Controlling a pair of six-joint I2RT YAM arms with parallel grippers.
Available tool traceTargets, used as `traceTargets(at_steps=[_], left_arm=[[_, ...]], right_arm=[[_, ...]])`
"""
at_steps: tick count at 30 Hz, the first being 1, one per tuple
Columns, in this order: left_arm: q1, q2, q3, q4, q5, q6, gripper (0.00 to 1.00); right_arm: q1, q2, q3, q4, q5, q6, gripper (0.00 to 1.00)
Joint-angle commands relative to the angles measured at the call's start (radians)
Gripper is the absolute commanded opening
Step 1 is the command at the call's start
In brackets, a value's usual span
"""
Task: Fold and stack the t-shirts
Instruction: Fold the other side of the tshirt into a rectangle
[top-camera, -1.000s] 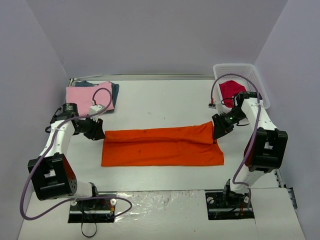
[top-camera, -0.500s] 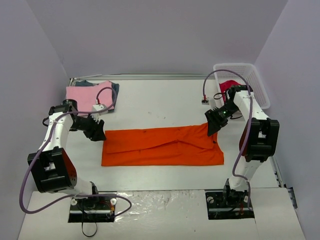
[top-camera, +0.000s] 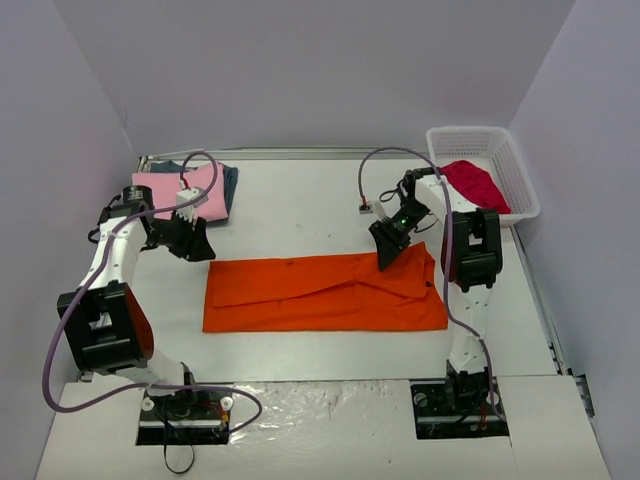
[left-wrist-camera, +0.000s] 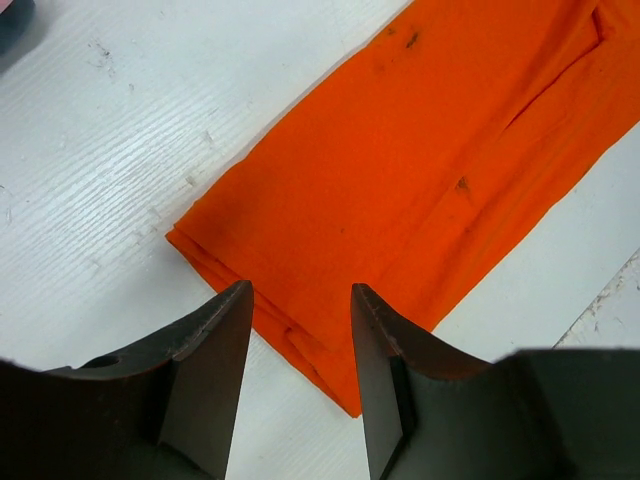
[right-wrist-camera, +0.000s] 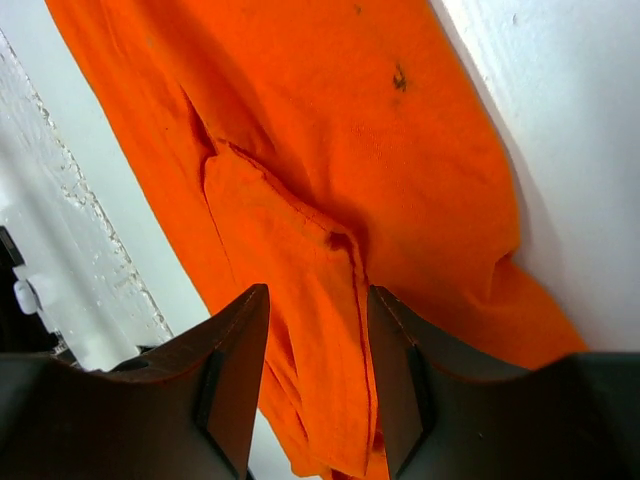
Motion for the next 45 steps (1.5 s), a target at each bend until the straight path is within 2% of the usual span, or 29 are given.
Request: traceTargets(at_steps=[1,15,17,20,21,23,34,45], left_arm=[[0.006,-0.031,-0.003,0.025,0.019,-0.031,0.43],[0.006,-0.014,-0.012,0.038,0.013,-0.047,0.43],[0.006,-0.008,-0.015,0.038,0.015,-0.048,0.43],[0.006,-0.002,-0.016,0.038,0.016,-0.047,0.43],[0.006,-0.004,-0.016,0.038,0.016,-0.048,0.43],[0.006,-0.004,-0.019,0.042,0.019,-0.050,0.43],[0.006,-0.013,-0.023,0.037,0.029,-0.047,0.43],[0.006,-0.008,-0.025,0.033,0.036,-0.042,0.43]], right_arm=[[0.013,0.007,0.059,-0.061,-0.034,-0.008,0.40],[0.077,0.073,0.064,-0.061,-0.003,-0.021,0.39],[0.080,0.078,0.058,-0.061,-0.002,-0.025,0.37],[0.080,0.076,0.053,-0.061,0.000,-0.026,0.20],[0.080,0.072,0.052,-0.061,0.002,-0.025,0.08],[0.080,0.058,0.047,-0.061,0.003,-0.023,0.02],[0.096,-0.040,-0.005,-0.061,0.037,-0.011,0.03],[0.197,-0.111,-0.120,-0.061,0.066,-0.023,0.00]])
